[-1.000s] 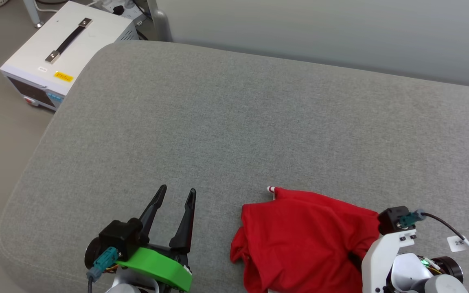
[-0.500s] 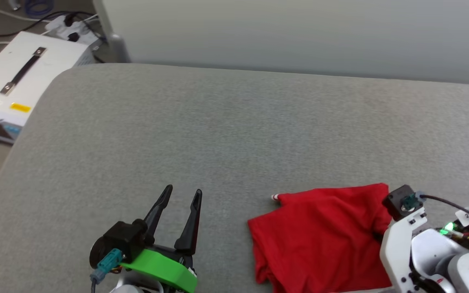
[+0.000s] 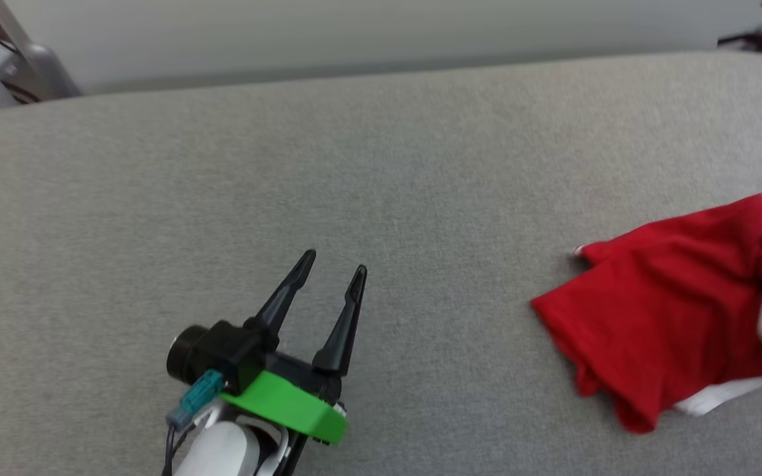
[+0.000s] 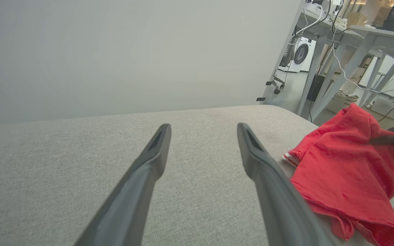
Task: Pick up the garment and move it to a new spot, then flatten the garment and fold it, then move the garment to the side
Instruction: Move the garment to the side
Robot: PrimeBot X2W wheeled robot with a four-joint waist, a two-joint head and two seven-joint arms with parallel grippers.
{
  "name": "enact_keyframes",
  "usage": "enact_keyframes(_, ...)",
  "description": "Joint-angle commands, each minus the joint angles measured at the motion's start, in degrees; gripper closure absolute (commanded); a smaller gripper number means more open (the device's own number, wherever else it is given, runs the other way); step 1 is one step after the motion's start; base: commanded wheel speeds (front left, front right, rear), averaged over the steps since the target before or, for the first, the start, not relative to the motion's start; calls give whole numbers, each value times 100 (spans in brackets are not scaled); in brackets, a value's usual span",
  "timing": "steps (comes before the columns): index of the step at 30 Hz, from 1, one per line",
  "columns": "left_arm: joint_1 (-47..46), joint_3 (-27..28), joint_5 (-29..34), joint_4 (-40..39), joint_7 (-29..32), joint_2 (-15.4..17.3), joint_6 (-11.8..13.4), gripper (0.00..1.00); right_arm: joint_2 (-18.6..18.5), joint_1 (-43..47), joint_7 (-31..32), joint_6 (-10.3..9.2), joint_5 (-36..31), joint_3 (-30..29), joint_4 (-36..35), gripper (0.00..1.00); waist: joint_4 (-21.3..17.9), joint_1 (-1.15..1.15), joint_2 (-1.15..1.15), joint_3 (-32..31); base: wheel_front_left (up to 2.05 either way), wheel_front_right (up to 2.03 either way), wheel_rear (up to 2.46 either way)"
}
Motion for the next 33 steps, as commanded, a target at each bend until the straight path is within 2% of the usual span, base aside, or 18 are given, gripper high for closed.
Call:
enact_keyframes(1,-173,-40,78,-67,-34,81,-17,0,-138,-191,-169,-5,8,-79,133,100,-556,0,0,769,0,0,0)
enact_keyframes(6,-548,-224,163,-315,-34,310,-17,0,-457,-580,-875,-5,-100,-406,924,100,-760,0,0,1391,0,0,0)
enact_keyframes(15,-1075,-327,250,-882,134,633,-17,0,-508,-1306,-2003,-5,-453,-1253,2662,100,-771,0,0,2271,0,0,0)
enact_keyframes(19,-1232,-345,279,-1189,278,727,-17,0,-416,-1655,-2529,-5,-799,-1706,3367,100,-694,0,0,2554,0,0,0)
enact_keyframes(21,-1309,-346,295,-1377,368,770,-7,0,-244,-1897,-2892,-5,-963,-1977,3777,100,-618,0,0,2698,0,0,0)
enact_keyframes(29,-1258,-330,272,-1474,396,820,59,0,58,-2348,-3532,-5,-1543,-2521,4535,100,-486,0,0,2736,0,0,0)
enact_keyframes(30,-1239,-333,262,-1450,384,818,66,0,102,-2380,-3557,-5,-1599,-2578,4616,76,-475,0,0,2700,0,0,0)
enact_keyframes(31,-1224,-333,254,-1431,373,814,74,0,129,-2399,-3578,-5,-1650,-2609,4664,27,-469,0,0,2668,0,0,0)
enact_keyframes(32,-1211,-333,239,-1403,358,807,80,0,157,-2423,-3611,-5,-1708,-2649,4707,0,-462,0,0,2625,0,0,0)
enact_keyframes(33,-1202,-335,225,-1373,345,801,82,0,181,-2437,-3627,-5,-1745,-2682,4740,0,-456,0,0,2582,0,0,0)
